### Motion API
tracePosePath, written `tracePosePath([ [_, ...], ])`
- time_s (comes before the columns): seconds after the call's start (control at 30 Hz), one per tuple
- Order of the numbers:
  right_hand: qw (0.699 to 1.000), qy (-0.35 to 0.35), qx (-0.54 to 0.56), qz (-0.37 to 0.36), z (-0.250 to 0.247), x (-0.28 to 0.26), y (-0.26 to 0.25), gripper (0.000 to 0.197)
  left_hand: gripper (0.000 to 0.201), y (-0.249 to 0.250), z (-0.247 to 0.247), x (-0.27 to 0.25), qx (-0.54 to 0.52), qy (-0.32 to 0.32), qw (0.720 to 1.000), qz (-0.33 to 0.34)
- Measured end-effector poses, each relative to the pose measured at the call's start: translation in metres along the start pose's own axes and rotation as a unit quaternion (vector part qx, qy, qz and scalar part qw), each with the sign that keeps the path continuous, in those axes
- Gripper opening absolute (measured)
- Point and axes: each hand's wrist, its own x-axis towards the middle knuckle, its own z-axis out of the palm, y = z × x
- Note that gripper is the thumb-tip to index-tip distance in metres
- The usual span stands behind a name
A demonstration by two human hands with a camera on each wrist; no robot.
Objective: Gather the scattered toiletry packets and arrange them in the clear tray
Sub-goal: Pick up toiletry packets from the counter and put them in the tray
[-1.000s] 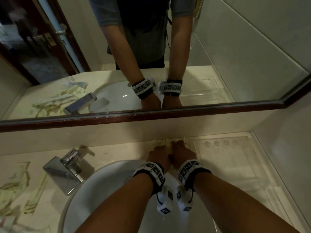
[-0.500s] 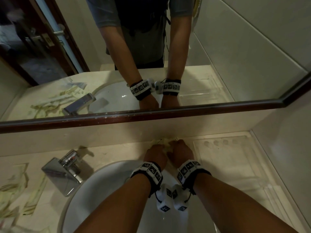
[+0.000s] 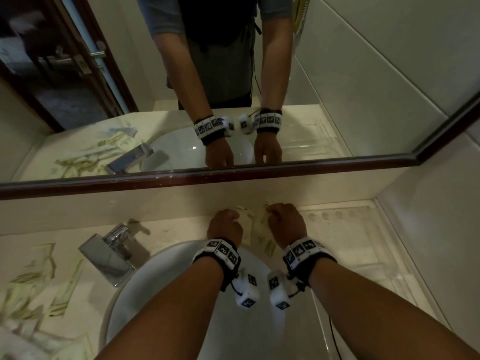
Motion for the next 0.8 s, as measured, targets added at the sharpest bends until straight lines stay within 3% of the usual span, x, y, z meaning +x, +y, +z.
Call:
tracePosePath([
  [0.1, 0.997, 0.030, 0.062, -0.043, -0.001, -0.009, -0.002, 0.046, 0.037, 0.003, -0.006, -0.009, -0.039, 0.008, 0.999, -0.001],
  [0.23, 0.995, -0.009, 0.099, -0.034, -0.009, -0.015, -0.012, 0.069, 0.058, 0.005, -0.009, -0.021, -0.125, -0.008, 0.992, 0.004],
  [0.33, 0.991, -0.048, 0.123, -0.019, -0.024, -0.020, -0.023, 0.072, 0.060, 0.012, -0.016, -0.031, -0.167, -0.044, 0.985, 0.002],
  [0.5, 0.992, -0.055, 0.090, -0.073, -0.046, -0.031, -0.041, 0.073, 0.045, 0.022, -0.031, -0.047, -0.303, -0.097, 0.948, -0.018],
  [0.63, 0.987, -0.054, 0.105, -0.108, -0.056, -0.040, -0.052, 0.072, 0.051, 0.029, -0.040, -0.062, -0.283, -0.076, 0.956, 0.021],
  [0.73, 0.987, -0.054, 0.127, -0.084, -0.061, -0.048, -0.057, 0.072, 0.051, 0.030, -0.042, -0.072, -0.264, -0.056, 0.961, 0.057],
  [0.8, 0.991, -0.047, 0.123, -0.026, -0.065, -0.051, -0.058, 0.072, 0.050, 0.031, -0.042, -0.079, -0.274, -0.068, 0.957, 0.068],
])
